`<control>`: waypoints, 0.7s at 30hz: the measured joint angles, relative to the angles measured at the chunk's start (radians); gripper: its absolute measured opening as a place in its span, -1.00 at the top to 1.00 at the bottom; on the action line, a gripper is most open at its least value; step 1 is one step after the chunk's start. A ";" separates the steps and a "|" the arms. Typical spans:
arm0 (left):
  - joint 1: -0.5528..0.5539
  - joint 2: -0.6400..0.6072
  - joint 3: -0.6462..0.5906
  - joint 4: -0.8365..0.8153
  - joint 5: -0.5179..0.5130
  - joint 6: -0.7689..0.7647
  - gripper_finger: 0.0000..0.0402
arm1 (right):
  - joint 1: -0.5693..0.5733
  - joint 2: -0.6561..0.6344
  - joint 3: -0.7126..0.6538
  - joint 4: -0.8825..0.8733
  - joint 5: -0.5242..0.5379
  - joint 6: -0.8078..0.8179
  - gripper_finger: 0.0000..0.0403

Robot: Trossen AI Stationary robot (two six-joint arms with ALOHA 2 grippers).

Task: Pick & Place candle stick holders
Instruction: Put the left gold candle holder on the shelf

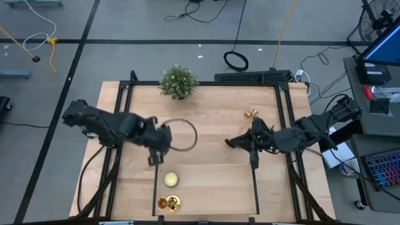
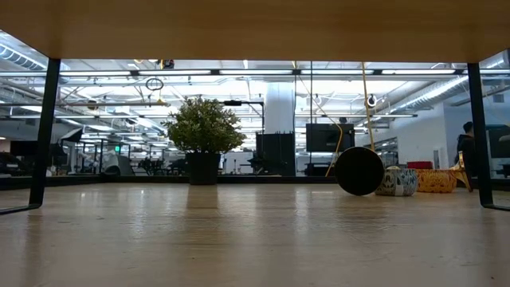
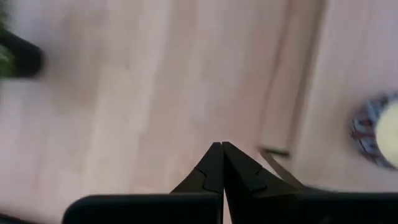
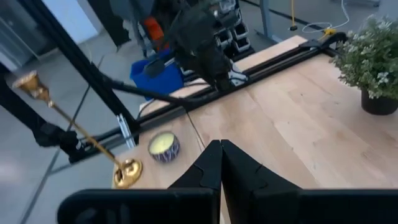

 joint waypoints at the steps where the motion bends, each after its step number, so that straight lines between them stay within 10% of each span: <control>1: 0.012 -0.017 0.000 0.019 -0.019 0.016 1.00 | -0.006 0.000 0.000 0.011 0.001 -0.005 1.00; 21: -0.009 -0.124 0.000 0.188 -0.095 0.209 1.00 | -0.036 0.000 0.000 0.168 0.106 0.066 1.00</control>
